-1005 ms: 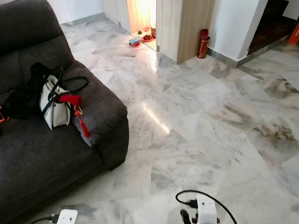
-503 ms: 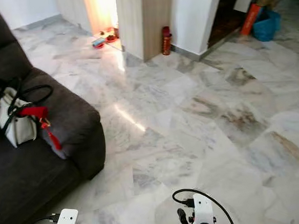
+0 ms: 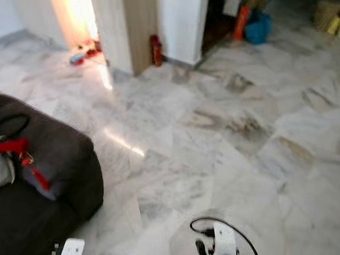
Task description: Hang hanger
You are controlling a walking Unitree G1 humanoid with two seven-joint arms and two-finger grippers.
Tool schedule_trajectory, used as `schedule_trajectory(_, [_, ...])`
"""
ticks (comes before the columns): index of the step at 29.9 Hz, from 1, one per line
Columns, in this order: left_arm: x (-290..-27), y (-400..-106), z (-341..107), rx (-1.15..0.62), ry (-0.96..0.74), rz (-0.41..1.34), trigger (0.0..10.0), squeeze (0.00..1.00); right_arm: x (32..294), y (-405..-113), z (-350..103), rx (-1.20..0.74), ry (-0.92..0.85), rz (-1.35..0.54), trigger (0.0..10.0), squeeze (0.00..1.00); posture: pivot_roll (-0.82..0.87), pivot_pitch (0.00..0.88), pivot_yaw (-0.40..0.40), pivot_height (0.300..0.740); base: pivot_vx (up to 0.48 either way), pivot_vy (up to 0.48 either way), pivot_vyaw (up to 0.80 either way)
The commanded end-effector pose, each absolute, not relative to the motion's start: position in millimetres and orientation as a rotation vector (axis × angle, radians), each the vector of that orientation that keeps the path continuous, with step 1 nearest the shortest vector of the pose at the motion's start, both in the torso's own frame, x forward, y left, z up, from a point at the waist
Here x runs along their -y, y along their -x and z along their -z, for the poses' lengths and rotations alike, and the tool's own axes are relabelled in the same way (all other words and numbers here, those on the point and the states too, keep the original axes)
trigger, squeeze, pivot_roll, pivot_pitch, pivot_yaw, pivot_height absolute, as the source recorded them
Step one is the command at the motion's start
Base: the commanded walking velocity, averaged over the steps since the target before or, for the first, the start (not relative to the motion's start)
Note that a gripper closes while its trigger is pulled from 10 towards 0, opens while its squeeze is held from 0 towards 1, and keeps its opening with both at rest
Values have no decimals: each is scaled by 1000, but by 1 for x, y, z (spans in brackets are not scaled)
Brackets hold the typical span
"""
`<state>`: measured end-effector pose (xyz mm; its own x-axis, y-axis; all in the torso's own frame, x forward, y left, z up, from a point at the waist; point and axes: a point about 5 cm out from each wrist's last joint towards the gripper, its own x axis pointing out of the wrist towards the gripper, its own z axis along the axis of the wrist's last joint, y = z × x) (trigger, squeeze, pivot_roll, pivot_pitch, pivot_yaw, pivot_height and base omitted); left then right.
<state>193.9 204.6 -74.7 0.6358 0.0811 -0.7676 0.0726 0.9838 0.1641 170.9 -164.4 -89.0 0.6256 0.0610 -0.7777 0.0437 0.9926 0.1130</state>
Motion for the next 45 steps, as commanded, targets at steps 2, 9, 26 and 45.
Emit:
schedule_trajectory(2, [-213, -181, 80, -932, -197, -25, 10000, 0, 162, -177, 86, -875, -125, -14, 10000, 0, 51, 0, 0, 740, 0, 0, -800])
schedule_trajectory(9, [-214, -181, 80, -933, -198, -36, 10000, 0, 162, -177, 86, -875, -125, -13, 10000, 0, 50, 0, 1, 740, 0, 0, -800])
schedule_trajectory(26, [-218, -174, 82, -950, -199, -44, 10000, 0, 165, -175, 87, -880, -113, -18, 10000, 0, 48, 0, -1, 740, 0, 0, -800])
schedule_trajectory(45, [-215, -175, 83, -950, -195, -40, 10000, 0, 176, -172, 87, -877, -93, -15, 10000, 0, 41, 0, -3, 740, 0, 0, -793])
